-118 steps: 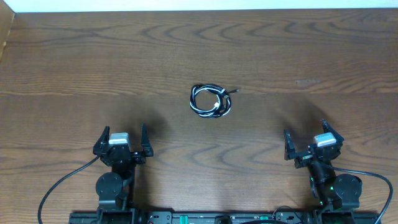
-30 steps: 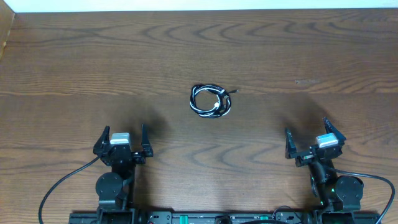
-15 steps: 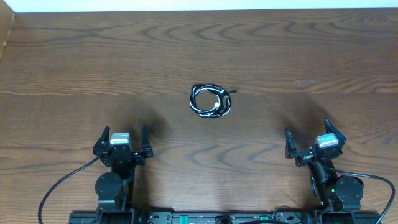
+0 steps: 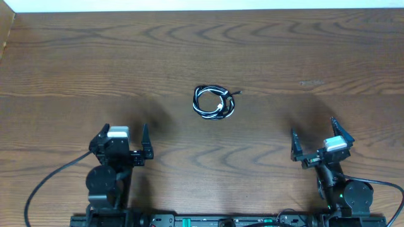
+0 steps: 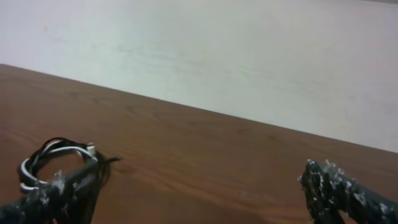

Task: Untangle cables
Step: 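Reach both grippers toward the black-and-white cable bundle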

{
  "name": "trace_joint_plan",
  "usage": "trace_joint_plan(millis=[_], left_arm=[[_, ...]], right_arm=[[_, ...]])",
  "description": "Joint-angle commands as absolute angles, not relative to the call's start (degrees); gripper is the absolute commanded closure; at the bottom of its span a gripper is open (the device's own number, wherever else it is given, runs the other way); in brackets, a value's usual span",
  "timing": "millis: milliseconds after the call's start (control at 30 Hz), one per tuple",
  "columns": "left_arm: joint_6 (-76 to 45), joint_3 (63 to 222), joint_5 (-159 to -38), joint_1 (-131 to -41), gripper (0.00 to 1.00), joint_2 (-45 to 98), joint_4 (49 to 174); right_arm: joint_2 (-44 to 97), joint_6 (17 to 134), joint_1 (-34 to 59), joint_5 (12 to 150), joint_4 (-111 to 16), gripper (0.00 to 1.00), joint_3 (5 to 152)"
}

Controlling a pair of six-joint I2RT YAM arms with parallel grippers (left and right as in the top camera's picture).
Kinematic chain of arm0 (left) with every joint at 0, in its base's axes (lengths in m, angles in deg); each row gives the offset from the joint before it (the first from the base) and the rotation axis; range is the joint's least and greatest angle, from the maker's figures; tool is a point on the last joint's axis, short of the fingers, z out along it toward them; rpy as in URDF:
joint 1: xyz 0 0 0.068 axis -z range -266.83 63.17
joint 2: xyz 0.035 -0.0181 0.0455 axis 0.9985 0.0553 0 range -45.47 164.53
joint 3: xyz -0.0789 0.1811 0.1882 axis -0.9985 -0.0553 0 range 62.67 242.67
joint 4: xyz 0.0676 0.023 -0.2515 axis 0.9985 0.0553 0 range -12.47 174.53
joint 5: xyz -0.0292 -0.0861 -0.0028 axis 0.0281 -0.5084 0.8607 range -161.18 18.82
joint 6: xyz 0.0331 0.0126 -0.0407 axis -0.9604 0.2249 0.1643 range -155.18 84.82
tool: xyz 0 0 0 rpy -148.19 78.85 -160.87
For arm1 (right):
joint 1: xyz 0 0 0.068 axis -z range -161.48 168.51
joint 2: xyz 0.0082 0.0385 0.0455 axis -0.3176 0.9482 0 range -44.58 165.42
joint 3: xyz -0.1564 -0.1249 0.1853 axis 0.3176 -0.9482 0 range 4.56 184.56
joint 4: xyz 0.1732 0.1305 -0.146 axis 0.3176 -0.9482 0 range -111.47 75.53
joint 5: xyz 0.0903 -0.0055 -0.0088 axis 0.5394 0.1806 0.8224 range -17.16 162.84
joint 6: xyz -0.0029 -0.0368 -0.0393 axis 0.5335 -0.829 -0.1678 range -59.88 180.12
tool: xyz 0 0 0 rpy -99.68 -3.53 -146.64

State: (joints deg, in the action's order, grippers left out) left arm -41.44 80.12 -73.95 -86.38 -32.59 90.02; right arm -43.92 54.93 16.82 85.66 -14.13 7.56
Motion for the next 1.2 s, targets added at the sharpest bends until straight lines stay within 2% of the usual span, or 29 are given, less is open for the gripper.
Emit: trace_joint_plan(millis=[0,300,600,900,1000,1100,1167], left_arm=[[-42.0,86.4,-75.8,-86.3,0.02,-29.0,92.8],[-40.4,94.4,-82.2,-86.3,0.02,-18.5,97.0],[-40.5,108.6,-89.6,-86.3,0.03,-2.2,104.6],[-40.5,130.7,-93.7,-82.1,0.02,23.1,119.3],[-40.5,136.3,-94.9,-79.6,0.02,31.6,123.4],[-40.5,136.4,-95.5,-77.3,0.02,37.3,121.0],[-40.0,136.4,-97.4,-76.7,0.02,42.0,118.5]], right_arm=[[-44.2,55.9,16.4,88.0,-14.1,0.01,9.9],[-40.7,61.8,16.4,93.0,-15.3,0.01,17.3],[-14.3,61.8,16.4,101.9,-27.2,0.01,40.3],[12.2,61.8,16.4,104.1,-50.3,0.01,65.7],[17.6,61.8,16.4,104.0,-51.0,0.01,68.3],[20.4,62.2,16.4,105.1,-48.9,0.01,68.3],[22.6,62.6,16.4,110.9,-48.7,0.01,68.3]])
